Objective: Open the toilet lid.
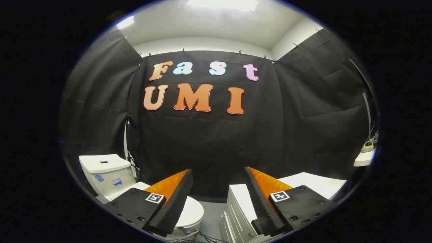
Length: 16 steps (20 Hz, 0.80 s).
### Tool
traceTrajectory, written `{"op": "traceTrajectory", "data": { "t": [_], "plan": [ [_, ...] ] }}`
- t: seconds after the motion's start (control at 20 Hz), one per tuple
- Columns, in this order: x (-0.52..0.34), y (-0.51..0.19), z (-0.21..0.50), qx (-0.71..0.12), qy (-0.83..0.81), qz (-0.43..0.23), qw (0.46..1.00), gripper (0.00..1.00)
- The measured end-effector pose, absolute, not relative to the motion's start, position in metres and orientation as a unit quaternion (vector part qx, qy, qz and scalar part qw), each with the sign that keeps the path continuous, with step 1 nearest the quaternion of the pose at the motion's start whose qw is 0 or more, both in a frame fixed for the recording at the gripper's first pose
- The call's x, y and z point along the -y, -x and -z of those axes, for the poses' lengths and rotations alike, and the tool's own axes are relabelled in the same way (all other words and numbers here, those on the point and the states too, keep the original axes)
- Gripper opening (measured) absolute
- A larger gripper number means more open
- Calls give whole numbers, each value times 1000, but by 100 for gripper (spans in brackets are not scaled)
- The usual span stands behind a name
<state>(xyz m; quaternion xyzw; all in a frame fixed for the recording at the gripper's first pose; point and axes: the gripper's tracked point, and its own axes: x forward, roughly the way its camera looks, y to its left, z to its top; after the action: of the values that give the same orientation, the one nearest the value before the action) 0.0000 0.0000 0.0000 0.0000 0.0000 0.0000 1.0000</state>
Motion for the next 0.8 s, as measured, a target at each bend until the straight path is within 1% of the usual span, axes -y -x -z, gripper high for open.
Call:
{"op": "traceTrajectory", "data": {
  "t": [0.8],
  "plan": [
    [1, 1, -1, -1, -1, 1, 1000, 98]
  ]
}}
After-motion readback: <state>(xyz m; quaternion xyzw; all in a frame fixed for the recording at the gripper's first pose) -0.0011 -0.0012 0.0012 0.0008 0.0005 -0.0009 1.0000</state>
